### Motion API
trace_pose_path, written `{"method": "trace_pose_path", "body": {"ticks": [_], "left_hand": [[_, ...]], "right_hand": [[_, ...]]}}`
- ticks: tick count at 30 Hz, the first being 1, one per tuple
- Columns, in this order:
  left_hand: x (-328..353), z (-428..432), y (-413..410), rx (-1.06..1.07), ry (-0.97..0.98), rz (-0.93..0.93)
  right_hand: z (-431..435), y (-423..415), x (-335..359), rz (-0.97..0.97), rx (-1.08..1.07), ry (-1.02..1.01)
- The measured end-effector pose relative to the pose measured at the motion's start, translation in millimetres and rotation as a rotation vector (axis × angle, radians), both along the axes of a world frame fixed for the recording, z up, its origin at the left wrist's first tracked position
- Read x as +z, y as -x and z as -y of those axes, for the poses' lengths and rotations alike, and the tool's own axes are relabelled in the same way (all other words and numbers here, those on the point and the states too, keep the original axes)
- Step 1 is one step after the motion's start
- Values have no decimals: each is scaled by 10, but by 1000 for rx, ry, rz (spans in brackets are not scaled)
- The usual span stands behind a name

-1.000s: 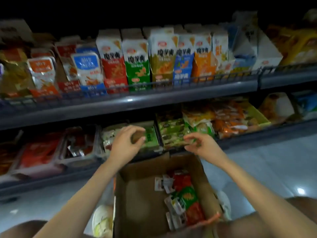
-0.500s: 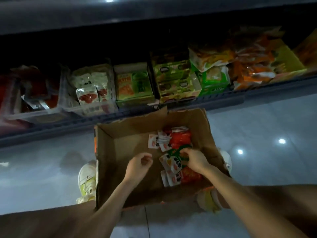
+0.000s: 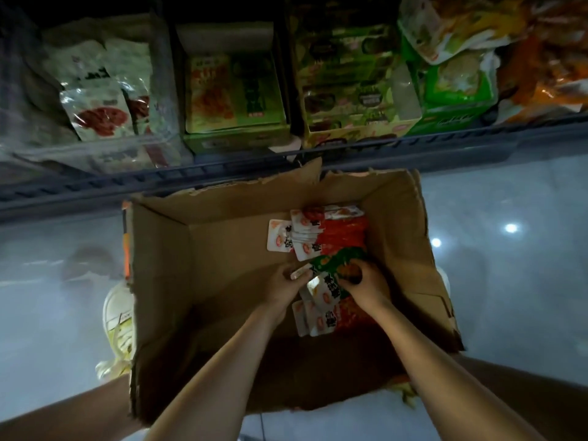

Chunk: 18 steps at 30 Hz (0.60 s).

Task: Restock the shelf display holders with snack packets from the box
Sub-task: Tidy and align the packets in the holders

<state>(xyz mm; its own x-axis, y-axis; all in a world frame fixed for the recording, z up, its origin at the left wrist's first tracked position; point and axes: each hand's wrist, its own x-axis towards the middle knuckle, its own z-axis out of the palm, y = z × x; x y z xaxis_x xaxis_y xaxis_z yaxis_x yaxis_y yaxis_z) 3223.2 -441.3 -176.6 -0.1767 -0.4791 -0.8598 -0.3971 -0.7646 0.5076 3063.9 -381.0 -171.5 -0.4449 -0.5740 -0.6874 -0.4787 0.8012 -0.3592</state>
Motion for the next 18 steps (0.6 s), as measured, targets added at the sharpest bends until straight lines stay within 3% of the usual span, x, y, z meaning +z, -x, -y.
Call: {"method": "trace_pose_path", "body": {"ticks": [6,13,18], "left_hand": [[-212,-78,176,-24,-24,-28],[-55,-70,231,-123,207,58],[284,-24,-70,-204,207,38]], "right_hand": [[-36,-42,-100,56,-81,-7],[5,20,47,146,-141,29],[67,52,448,109,94,156]]}}
